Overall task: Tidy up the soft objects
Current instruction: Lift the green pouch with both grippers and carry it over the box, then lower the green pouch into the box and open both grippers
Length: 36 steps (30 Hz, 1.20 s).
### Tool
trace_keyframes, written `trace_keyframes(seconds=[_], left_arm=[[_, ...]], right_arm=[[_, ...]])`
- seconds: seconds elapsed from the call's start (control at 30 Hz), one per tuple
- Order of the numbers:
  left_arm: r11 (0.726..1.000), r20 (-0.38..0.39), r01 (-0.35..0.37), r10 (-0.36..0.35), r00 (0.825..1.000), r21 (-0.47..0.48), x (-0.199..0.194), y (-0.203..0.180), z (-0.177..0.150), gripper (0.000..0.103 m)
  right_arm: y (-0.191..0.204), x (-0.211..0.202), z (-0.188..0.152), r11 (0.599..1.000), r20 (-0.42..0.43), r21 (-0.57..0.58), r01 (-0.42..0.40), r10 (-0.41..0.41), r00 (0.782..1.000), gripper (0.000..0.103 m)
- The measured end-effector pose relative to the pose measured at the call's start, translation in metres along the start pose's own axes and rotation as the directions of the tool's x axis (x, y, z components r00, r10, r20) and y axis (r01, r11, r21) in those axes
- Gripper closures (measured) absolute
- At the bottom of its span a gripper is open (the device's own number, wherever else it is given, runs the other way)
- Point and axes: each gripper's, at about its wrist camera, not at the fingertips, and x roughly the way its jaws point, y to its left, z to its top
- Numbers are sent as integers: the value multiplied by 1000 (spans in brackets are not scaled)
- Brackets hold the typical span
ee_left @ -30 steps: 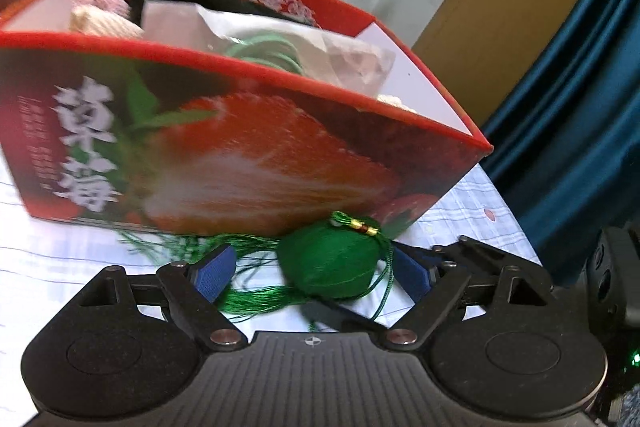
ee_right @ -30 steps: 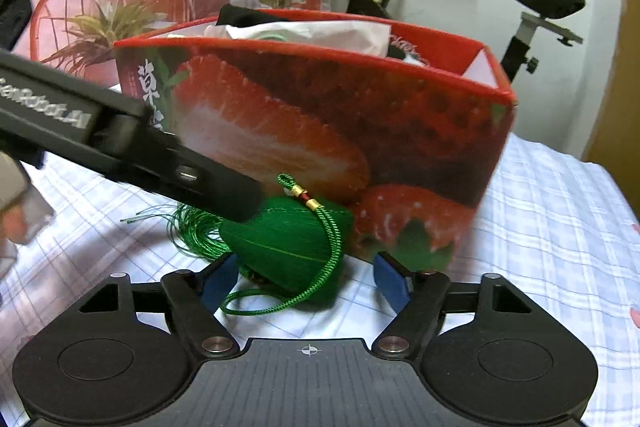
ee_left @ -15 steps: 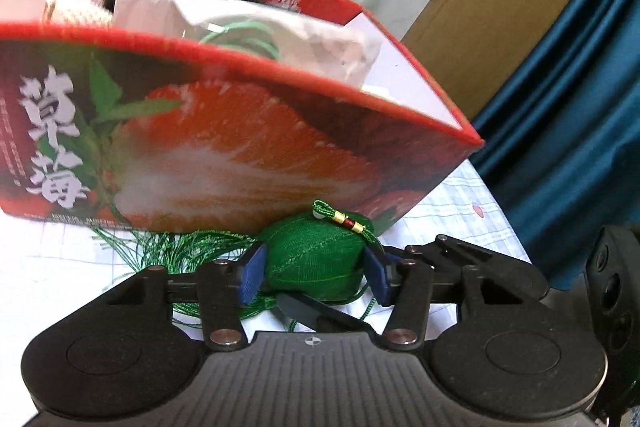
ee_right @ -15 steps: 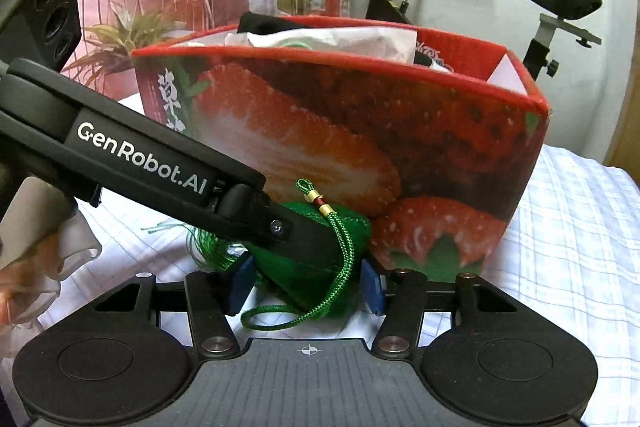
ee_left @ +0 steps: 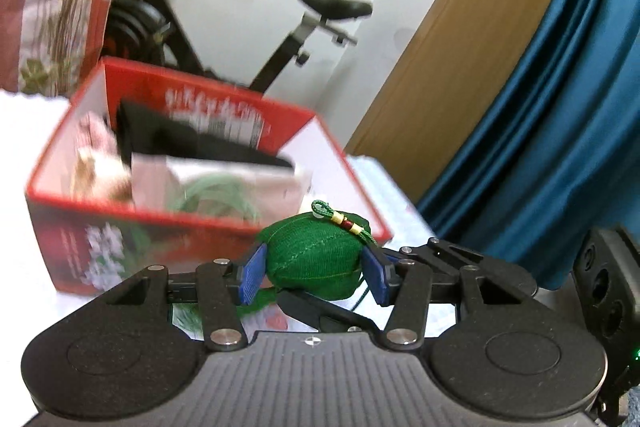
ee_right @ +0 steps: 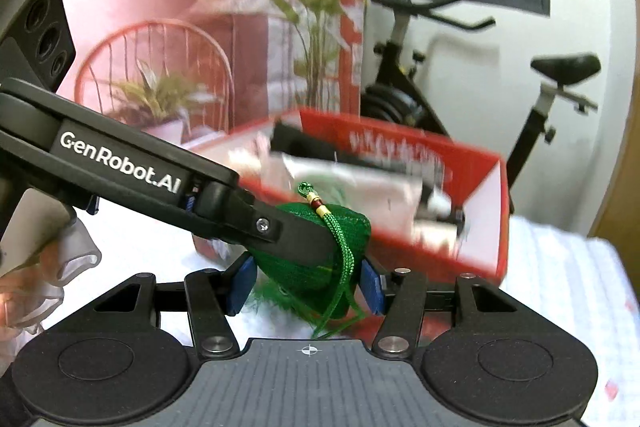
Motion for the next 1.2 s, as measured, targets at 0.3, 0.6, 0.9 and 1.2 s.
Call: trace_keyframes(seconds=[0.3, 0.6, 0.9, 1.2], left_arm=[[1000, 133, -2, -1, 991, 22, -29, -6, 62, 49], [990, 264, -60, 25, 964, 125, -26, -17, 116, 49], [990, 181, -102, 83, 980, 100, 16, 13, 113, 49], [991, 68, -101, 95, 993, 92, 59, 36, 104, 49]], right_arm=[[5, -8, 75, 997, 101, -78, -1, 9, 995, 52], [-7, 8, 147, 987, 232, -159, 32, 6, 973, 52], [-23, 53, 146, 985, 226, -171, 27, 12, 974, 51], [-53, 96, 107, 1000, 108, -19, -5, 7, 994, 51]])
